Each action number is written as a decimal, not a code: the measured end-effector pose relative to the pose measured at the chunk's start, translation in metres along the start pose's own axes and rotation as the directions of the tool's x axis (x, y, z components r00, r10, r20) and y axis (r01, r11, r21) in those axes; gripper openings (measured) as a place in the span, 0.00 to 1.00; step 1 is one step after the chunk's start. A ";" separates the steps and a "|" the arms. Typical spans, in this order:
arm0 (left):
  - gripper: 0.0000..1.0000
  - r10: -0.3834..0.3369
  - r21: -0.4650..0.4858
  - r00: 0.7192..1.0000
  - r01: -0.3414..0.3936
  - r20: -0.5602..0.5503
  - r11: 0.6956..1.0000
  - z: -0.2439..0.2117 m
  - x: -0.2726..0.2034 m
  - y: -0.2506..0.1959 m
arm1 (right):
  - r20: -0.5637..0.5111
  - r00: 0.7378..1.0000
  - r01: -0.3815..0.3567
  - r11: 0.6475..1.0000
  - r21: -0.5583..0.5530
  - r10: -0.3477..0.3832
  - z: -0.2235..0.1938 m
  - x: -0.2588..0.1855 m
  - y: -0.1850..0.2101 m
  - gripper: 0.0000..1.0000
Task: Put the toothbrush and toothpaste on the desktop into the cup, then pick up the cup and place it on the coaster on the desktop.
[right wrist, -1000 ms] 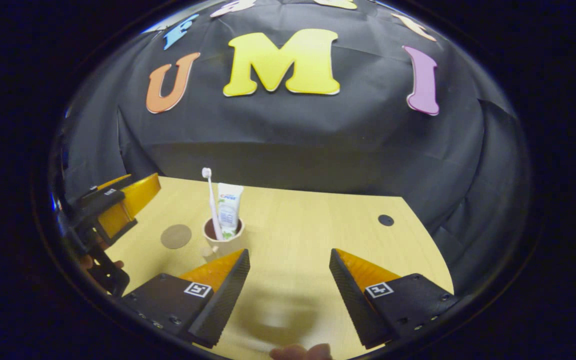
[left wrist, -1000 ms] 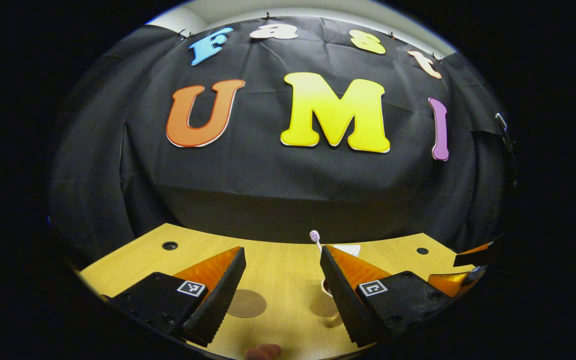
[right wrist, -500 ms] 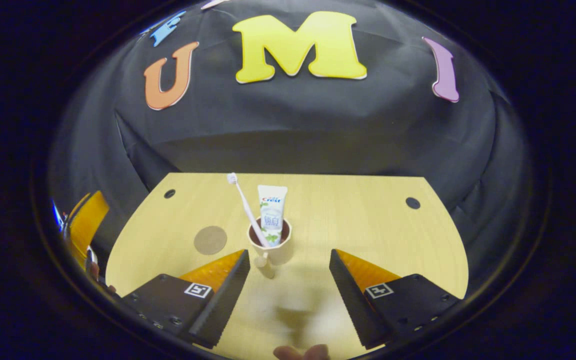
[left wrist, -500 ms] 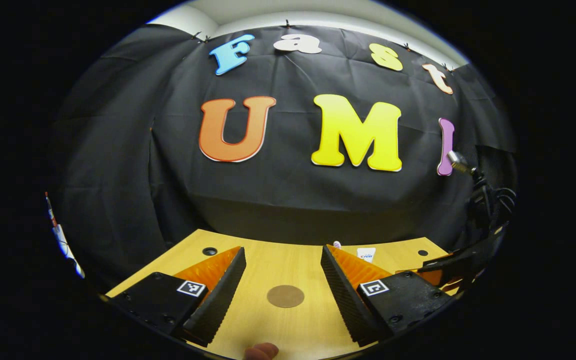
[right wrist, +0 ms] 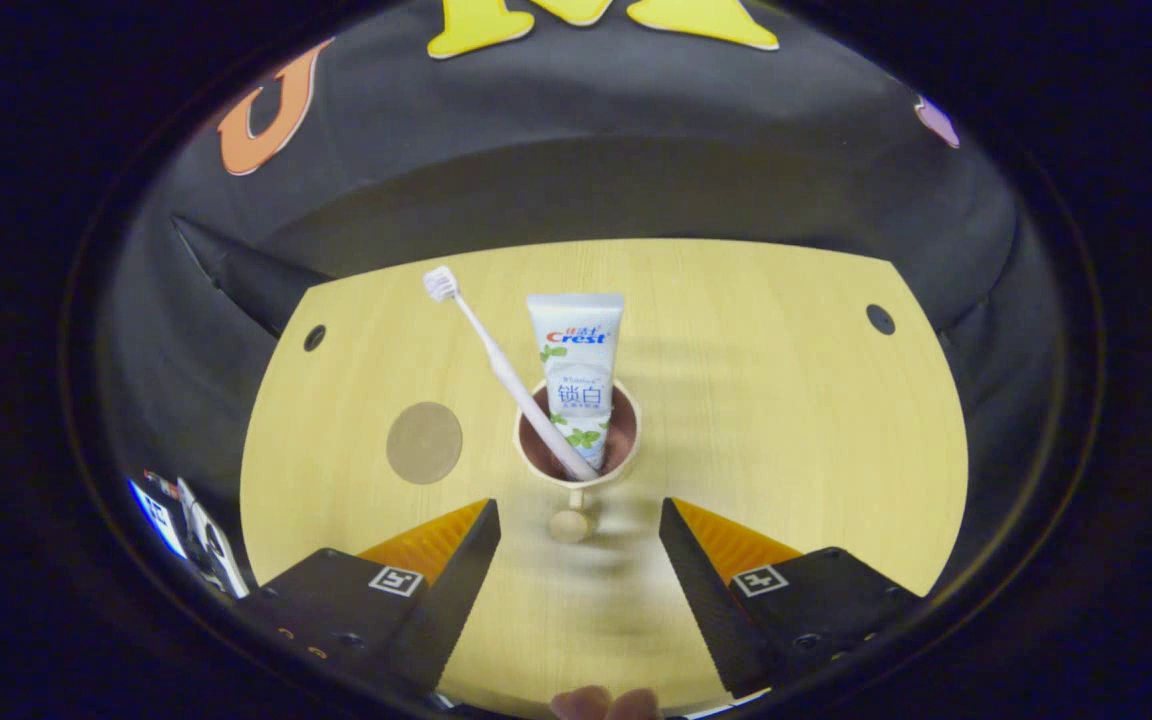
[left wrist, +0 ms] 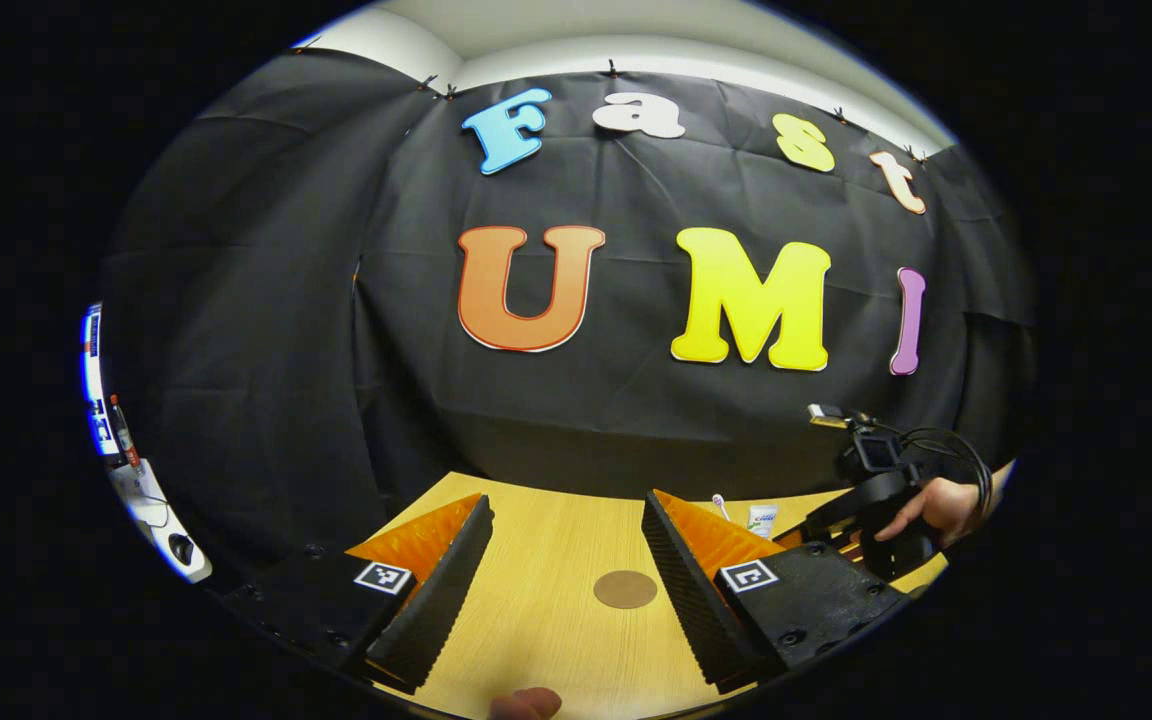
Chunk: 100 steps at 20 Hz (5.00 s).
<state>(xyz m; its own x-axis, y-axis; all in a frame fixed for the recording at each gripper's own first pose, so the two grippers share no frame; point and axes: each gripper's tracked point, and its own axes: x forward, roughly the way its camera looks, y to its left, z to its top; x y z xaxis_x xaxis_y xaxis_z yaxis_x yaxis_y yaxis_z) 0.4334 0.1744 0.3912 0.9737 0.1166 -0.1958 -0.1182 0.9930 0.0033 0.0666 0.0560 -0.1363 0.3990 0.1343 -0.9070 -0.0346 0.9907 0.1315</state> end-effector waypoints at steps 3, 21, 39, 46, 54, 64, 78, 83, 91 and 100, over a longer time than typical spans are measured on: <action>0.96 0.020 0.010 1.000 -0.019 -0.015 1.000 -0.002 0.002 0.005 | -0.067 0.997 0.036 0.999 -0.030 -0.038 0.001 0.021 0.000 0.95; 0.96 0.127 -0.003 0.987 -0.128 -0.096 0.992 -0.020 0.001 0.059 | -0.254 0.960 0.102 0.993 -0.060 -0.114 -0.017 0.091 -0.010 0.67; 0.96 0.131 -0.084 0.984 -0.142 -0.124 0.986 -0.025 -0.018 0.072 | -0.207 0.971 0.123 0.992 0.018 -0.116 -0.034 0.091 -0.005 0.26; 0.96 0.135 -0.111 0.980 -0.152 -0.148 0.982 -0.038 -0.029 0.084 | -0.135 0.984 0.121 0.993 0.002 -0.120 -0.025 0.091 -0.004 0.25; 0.96 0.142 -0.062 0.981 -0.151 -0.131 0.987 -0.028 -0.038 0.104 | -0.112 0.993 0.036 0.996 -0.076 -0.044 -0.011 0.082 0.032 0.25; 0.96 0.189 -0.033 0.974 -0.195 -0.127 0.980 -0.023 -0.058 0.138 | -0.151 0.988 -0.016 0.984 -0.179 -0.012 -0.009 0.123 0.087 0.25; 0.96 0.203 -0.056 0.967 -0.214 -0.152 0.975 -0.031 -0.055 0.154 | -0.173 0.982 0.035 0.980 -0.195 -0.069 -0.018 0.127 0.112 0.26; 0.96 0.188 -0.048 0.972 -0.197 -0.144 0.979 -0.026 -0.055 0.150 | -0.162 0.983 0.050 0.979 -0.197 -0.083 -0.021 0.126 0.110 0.29; 0.96 0.142 -0.025 0.983 -0.146 -0.120 0.989 -0.009 -0.056 0.132 | -0.132 0.991 0.011 0.989 -0.147 -0.031 -0.022 0.084 0.110 0.97; 0.96 -0.053 0.009 0.998 0.053 -0.040 0.999 0.038 -0.042 0.041 | 0.266 0.962 -0.051 0.997 -0.058 0.065 0.011 -0.096 0.057 0.94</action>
<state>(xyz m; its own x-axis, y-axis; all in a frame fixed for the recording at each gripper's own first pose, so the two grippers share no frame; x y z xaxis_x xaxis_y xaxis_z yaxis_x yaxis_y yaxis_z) 0.3947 0.2108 0.4371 0.9701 0.0628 -0.2344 -0.0642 0.9979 0.0019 0.0366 0.0992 -0.0372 0.6254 0.1879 -0.7573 -0.1083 0.9821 0.1541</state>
